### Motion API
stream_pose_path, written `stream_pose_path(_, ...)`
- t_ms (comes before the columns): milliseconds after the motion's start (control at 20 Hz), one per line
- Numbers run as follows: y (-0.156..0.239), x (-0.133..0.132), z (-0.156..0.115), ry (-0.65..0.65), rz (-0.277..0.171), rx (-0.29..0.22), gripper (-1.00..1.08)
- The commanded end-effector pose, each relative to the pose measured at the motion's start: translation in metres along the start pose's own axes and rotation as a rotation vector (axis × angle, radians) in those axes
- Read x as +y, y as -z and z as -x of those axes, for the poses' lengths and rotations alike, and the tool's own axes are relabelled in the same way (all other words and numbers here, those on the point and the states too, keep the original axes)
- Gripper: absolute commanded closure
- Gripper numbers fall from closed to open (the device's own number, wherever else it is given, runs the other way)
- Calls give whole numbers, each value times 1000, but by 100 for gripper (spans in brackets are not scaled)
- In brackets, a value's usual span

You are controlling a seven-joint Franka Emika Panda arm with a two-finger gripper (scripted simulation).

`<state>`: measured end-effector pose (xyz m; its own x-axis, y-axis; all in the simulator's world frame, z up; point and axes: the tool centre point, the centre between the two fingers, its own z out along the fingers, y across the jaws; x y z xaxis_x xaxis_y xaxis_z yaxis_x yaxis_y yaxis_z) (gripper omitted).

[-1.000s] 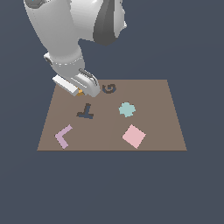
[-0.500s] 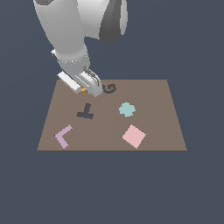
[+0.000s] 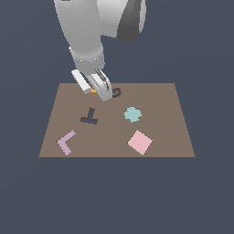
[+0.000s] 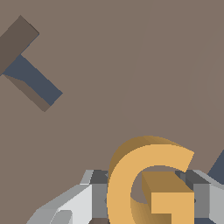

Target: Insert a designated object into the corresponding slot on a board.

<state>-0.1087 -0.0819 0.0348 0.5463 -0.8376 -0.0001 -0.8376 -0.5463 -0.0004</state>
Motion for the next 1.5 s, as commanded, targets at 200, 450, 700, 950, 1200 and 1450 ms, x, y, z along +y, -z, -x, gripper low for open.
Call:
stream_pose_path(200,2,-14,24,-188,-1,0,108)
stream_pose_path(450,4,-25,38,-302,-1,0,108)
stream_pose_path(700,5,-35,46,-387,-1,0,108)
stream_pose_path(950,5,-42,51,-445,-1,0,108)
stream_pose_path(1200,6,-46,54,-475,0,0,108)
stream_pose_path(1450,5,-46,54,-476,0,0,108)
